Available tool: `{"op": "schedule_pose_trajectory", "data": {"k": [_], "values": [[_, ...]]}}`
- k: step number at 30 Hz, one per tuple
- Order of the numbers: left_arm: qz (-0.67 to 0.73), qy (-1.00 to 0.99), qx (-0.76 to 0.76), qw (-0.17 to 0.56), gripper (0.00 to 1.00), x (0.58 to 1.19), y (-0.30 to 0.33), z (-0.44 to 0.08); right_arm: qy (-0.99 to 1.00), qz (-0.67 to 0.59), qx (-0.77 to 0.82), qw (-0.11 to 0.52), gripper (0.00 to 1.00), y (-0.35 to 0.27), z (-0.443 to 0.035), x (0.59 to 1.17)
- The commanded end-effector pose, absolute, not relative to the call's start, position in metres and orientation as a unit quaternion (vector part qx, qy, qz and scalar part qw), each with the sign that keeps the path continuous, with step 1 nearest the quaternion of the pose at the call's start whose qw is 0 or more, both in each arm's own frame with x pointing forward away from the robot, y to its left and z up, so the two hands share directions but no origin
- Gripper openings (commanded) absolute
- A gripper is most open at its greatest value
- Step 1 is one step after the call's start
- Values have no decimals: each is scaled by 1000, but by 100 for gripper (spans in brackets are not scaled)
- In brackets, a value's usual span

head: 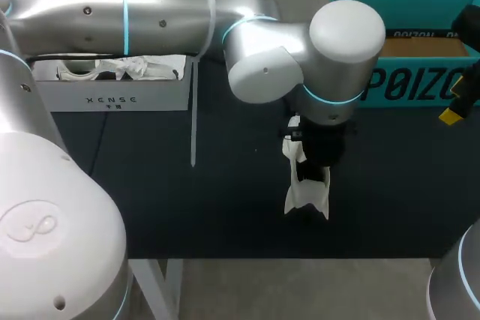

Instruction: Take the shoe out of the shoebox, open the shoe tongue, remove and reinsert the insole, then place the shoe into the shoebox

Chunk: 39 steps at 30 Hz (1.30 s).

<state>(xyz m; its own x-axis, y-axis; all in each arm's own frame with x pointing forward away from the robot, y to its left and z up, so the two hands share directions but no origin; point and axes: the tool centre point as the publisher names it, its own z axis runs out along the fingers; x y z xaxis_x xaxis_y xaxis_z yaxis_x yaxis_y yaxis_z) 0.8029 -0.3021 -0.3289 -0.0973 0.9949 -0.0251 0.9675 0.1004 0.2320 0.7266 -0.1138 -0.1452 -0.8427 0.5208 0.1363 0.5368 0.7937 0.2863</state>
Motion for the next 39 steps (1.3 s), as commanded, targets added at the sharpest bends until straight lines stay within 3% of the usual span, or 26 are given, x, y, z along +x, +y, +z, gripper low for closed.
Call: {"op": "schedule_pose_trajectory", "data": {"k": [1,9,10,29,31,34,39], "values": [[58,778,622,69,0,793,-286,-311,-947,-157,-279,27,100,-114,-145,729],[-42,848,529,16,0,762,-268,-312,-947,-157,-279,27,100,-114,-145,729],[-42,848,529,16,100,762,-268,-312,-947,-157,-279,27,100,-114,-145,729],[-42,848,529,16,100,762,-268,-312,-947,-157,-279,27,100,-114,-145,729],[7,925,380,-8,100,762,-274,-311,-947,-157,-279,27,100,-114,-145,729],[-43,986,157,-46,100,753,-274,-311,-947,-157,-279,27,100,-114,-145,729],[-15,997,-50,-47,100,724,-269,-314,-947,-157,-279,27,100,-114,-145,729]]}}
